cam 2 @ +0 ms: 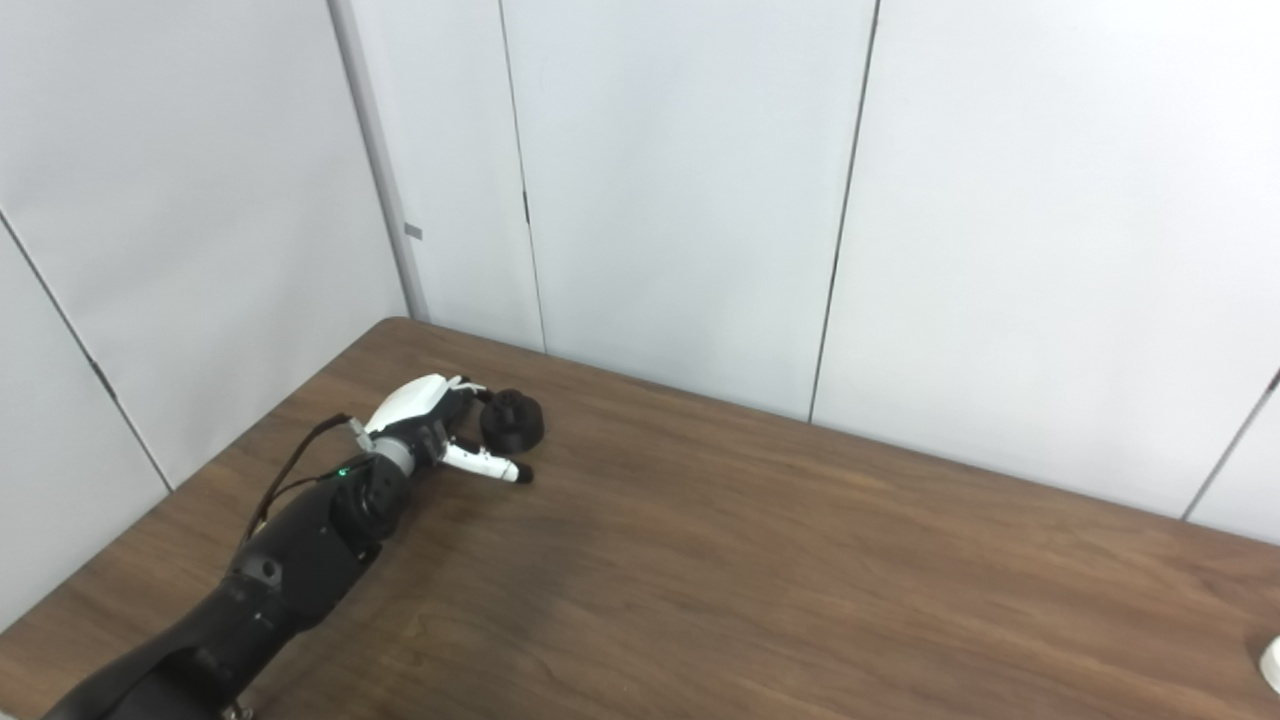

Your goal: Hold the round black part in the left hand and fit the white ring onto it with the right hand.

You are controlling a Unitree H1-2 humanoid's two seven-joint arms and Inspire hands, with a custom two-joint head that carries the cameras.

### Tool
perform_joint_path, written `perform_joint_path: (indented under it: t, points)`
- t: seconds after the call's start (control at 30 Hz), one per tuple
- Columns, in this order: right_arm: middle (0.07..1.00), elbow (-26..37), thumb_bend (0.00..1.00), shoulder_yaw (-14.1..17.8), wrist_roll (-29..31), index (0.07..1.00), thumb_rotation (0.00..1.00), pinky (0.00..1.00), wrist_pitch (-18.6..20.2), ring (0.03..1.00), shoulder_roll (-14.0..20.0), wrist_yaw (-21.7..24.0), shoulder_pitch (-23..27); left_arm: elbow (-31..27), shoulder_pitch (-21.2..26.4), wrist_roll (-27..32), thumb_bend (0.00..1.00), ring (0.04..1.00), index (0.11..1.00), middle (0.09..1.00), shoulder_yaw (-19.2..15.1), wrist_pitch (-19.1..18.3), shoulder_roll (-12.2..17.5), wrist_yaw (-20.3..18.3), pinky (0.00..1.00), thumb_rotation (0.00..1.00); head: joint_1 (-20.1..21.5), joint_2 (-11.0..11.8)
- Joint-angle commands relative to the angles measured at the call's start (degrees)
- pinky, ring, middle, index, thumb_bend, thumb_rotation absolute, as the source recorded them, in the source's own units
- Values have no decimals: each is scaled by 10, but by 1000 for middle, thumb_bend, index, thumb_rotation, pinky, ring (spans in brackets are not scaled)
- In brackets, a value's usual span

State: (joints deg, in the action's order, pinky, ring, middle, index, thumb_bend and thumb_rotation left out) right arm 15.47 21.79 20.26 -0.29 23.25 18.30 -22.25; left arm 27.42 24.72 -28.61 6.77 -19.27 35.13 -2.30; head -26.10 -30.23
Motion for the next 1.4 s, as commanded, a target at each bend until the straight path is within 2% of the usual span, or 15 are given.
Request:
perform_joint_path:
  t: [0.0,0.13,0.33,0.57,0.97,1.0,1.07,1.27,1.37]
  points:
    - [1000,15,590,11,10,984,681,1000,-11,1000,18,0,-2,10,4,-12,956,1000,869,1000,0,-11,26,4,1000,51,1,-1]
    - [1000,20,604,13,11,988,688,1000,-4,1000,18,-2,-5,23,9,-13,942,1000,849,1000,3,-1,25,9,1000,33,3,-2]
    - [1000,17,650,16,17,973,679,1000,-5,1000,19,1,-7,41,15,-25,901,1000,773,1000,14,3,23,27,1000,4,2,-4]
    - [1000,19,675,16,14,976,700,1000,-5,1000,21,2,-7,67,19,-39,856,1000,676,1000,26,35,22,73,1000,0,0,-4]
    - [1000,22,641,16,16,982,709,1000,-7,1000,22,6,-9,78,16,-28,823,1000,573,989,14,66,11,115,1000,0,0,-4]
    - [1000,22,643,16,17,982,715,1000,-5,1000,22,6,-9,77,15,-27,675,1000,533,987,13,68,10,118,1000,23,0,-4]
    - [1000,23,661,16,17,983,715,1000,-3,1000,22,5,-9,79,14,-25,552,1000,498,974,11,73,8,123,1000,41,1,-4]
    - [1000,27,639,15,15,977,708,1000,0,1000,21,3,-9,87,16,-26,520,1000,489,958,10,82,4,133,1000,46,1,-3]
    - [1000,23,659,15,15,976,710,1000,-4,1000,21,5,-9,77,16,-29,520,1000,494,976,12,71,2,128,1000,51,2,-3]
